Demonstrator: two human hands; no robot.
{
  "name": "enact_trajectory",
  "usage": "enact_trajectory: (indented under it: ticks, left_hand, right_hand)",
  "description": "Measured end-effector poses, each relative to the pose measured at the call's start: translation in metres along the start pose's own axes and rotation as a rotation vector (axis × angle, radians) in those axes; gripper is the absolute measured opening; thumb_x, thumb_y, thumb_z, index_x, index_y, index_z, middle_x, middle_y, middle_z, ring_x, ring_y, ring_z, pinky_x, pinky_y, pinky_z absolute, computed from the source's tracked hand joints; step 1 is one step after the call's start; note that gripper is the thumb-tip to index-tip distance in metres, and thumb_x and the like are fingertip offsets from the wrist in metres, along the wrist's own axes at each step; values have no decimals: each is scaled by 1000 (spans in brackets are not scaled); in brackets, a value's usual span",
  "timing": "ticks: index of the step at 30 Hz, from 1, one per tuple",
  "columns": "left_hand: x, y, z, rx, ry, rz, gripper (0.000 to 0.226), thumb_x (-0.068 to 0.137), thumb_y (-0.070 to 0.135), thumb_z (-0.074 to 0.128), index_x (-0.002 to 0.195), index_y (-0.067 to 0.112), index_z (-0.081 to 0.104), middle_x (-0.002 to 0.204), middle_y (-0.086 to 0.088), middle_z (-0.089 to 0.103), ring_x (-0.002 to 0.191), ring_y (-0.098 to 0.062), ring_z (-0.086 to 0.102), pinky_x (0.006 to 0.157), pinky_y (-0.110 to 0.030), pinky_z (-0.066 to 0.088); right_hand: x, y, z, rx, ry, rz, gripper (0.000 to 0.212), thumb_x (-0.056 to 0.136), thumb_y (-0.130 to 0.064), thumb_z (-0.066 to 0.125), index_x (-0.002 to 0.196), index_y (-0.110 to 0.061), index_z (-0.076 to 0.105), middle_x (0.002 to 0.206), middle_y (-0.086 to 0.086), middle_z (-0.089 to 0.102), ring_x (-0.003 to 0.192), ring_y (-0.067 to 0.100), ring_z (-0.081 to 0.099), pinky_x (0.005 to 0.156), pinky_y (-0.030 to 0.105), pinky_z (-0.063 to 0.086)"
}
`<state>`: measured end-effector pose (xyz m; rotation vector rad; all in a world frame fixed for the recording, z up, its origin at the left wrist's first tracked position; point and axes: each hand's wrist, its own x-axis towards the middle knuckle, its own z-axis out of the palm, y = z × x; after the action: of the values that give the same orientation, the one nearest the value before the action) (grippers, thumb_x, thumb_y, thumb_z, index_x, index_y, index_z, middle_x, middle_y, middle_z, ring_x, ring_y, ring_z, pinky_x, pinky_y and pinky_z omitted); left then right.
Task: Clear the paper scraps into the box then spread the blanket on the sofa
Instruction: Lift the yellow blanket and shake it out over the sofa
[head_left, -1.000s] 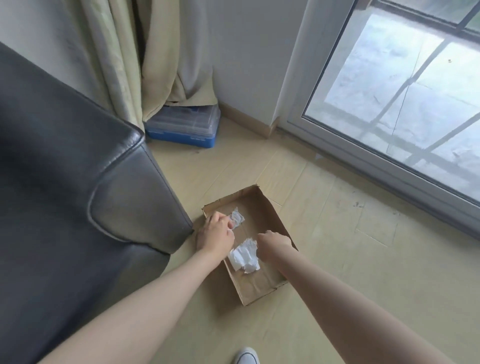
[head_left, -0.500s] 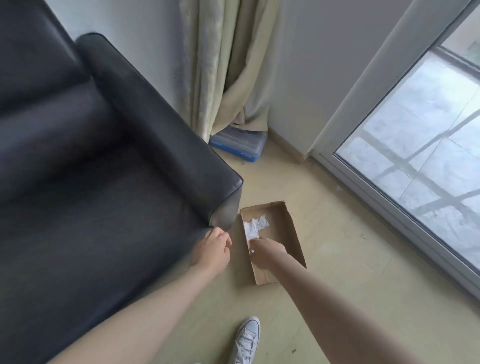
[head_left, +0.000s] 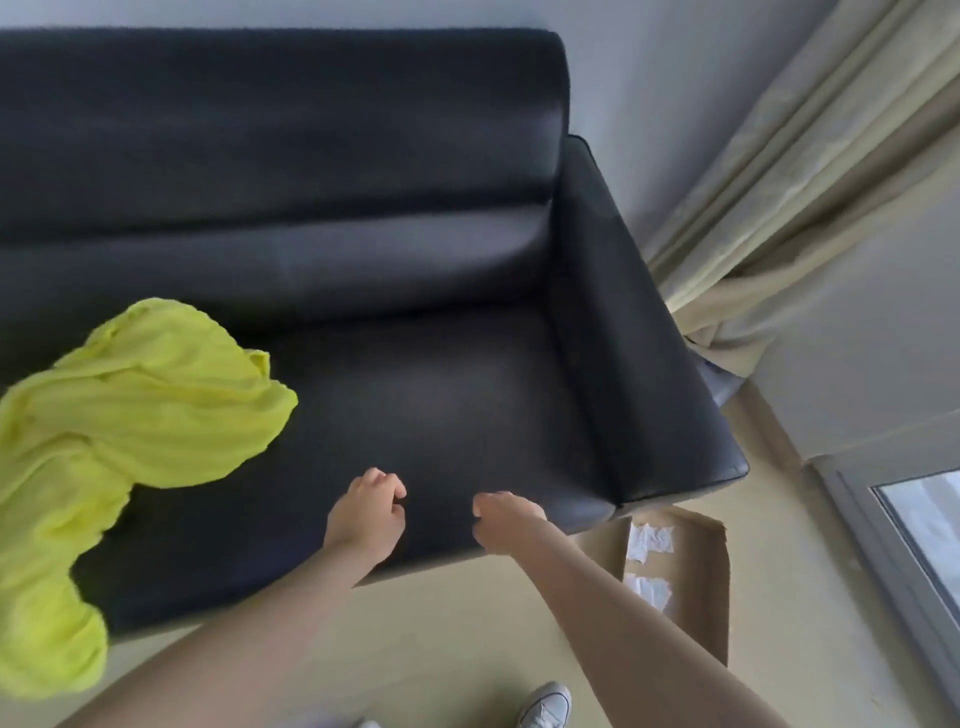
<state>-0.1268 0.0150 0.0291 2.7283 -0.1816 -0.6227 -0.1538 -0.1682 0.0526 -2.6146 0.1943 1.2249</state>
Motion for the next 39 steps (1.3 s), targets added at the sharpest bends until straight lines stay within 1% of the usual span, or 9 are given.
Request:
enact_trajectory:
  ticks: [7, 14, 21, 25, 28, 31, 33, 36, 39]
  left_hand:
    - [-7, -119, -45, -129, 56, -260, 31, 91, 13, 46, 120, 20, 56, 128, 1, 48, 117, -17, 47, 85, -34, 48]
    - [-3, -186, -75, -3, 30, -388, 45, 94, 22, 46, 138, 17, 41, 147, -5, 30, 132, -22, 34, 101, -32, 40]
    - [44, -217, -113, 33, 26, -489, 51, 94, 24, 44, 143, 14, 32, 153, -11, 16, 139, -26, 25, 105, -32, 34]
    - [85, -229, -142, 82, 115, -510, 52, 91, 19, 48, 140, 18, 31, 157, -11, -4, 146, -26, 5, 104, -31, 35]
    - [117, -234, -155, 136, 52, -506, 50, 91, 19, 50, 137, 23, 32, 158, -11, -13, 147, -27, -3, 113, -38, 26]
    - [134, -239, -148, 172, -105, -563, 52, 90, 18, 44, 140, 24, 30, 152, -6, 23, 142, -22, 20, 119, -48, 6]
    - [140, -241, -138, 133, -190, -600, 53, 89, 15, 39, 140, 24, 31, 142, 1, 38, 136, -18, 29, 118, -51, 1]
    - [146, -245, -134, 95, -169, -626, 50, 90, 15, 35, 139, 20, 31, 139, 3, 42, 133, -16, 34, 117, -50, 4]
    - [150, -258, -141, 91, -38, -618, 46, 95, 20, 32, 140, 15, 27, 123, 6, 56, 121, -13, 48, 114, -40, 16]
  right_hand:
    - [23, -128, -5, -161, -38, -144, 40, 93, -11, 39, 131, -14, 49, 127, 7, 55, 111, 29, 56, 82, 34, 45]
    - [48, -217, -9, -242, -70, -242, 42, 94, -12, 39, 135, -14, 46, 130, 8, 52, 113, 30, 55, 88, 36, 47]
    - [98, -267, -34, -320, -115, -276, 42, 92, -11, 41, 134, -14, 47, 129, 6, 52, 110, 29, 57, 77, 32, 44]
    - [124, -281, -64, -326, -114, -275, 45, 91, -10, 42, 136, -14, 46, 131, 6, 49, 113, 28, 54, 79, 34, 44]
    - [144, -285, -89, -333, -105, -263, 44, 90, -9, 42, 132, -12, 51, 128, 6, 53, 108, 28, 57, 75, 32, 44]
    - [161, -287, -104, -300, -87, -228, 42, 88, -4, 43, 128, -11, 55, 124, 8, 55, 95, 26, 57, 75, 32, 45]
    - [174, -291, -107, -259, -69, -208, 40, 89, -3, 42, 126, -11, 55, 123, 8, 57, 99, 27, 58, 79, 34, 47]
    - [196, -301, -102, -224, -75, -197, 42, 88, -3, 45, 129, -10, 54, 122, 9, 56, 107, 29, 58, 86, 36, 49]
    - [214, -311, -87, -110, -69, -185, 55, 87, -15, 48, 141, -17, 38, 130, 9, 48, 113, 30, 54, 85, 37, 49]
